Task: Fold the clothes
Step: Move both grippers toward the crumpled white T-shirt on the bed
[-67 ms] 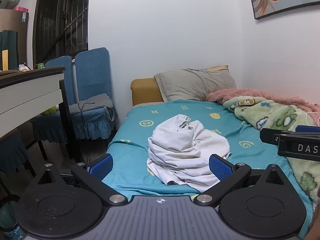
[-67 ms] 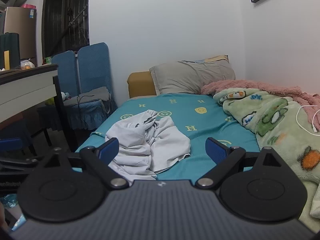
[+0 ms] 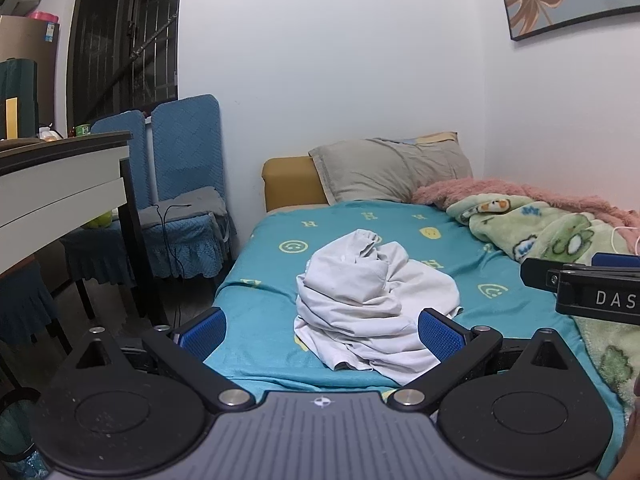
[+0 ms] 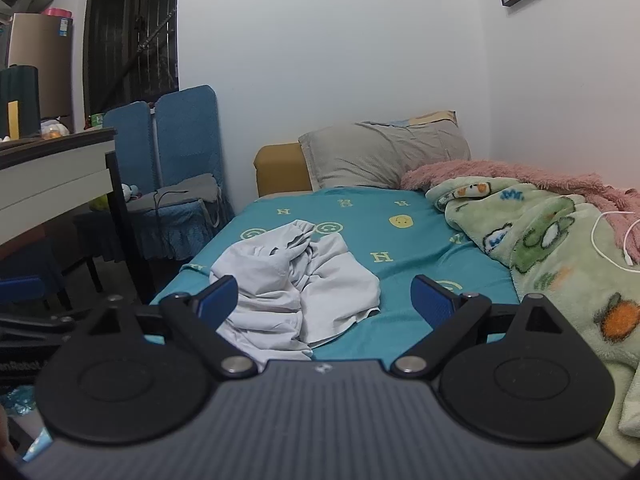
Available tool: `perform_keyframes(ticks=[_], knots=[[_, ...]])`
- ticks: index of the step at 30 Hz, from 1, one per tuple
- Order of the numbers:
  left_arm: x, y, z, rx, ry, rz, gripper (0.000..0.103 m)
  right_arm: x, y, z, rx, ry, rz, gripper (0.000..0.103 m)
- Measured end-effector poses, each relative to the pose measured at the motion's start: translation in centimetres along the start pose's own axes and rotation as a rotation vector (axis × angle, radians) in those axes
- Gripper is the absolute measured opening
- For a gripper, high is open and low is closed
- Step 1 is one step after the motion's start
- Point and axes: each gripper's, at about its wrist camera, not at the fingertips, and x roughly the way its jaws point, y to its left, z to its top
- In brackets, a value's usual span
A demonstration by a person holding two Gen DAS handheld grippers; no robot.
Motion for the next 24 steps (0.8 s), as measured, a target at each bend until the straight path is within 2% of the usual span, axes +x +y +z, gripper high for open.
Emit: perform_keyframes(ticks=[2,5,24], knots=[[0.4,-0.8,0.0,0.03,0.009,0.017,0.103,0.2,0.0,0.0,0.001,0.001,0.002,0.095],[-0.1,0.1,0.0,-0.026,-0.012,0.001,0.103,0.4,0.1,-0.1,0.002,0.004,0.005,0.095],[-0.2,1.1,0.2,-0.047,-0.012,-0.023,0.103,0.0,-0.7,0.4,-0.024,-0.003,-0.015,0.095]])
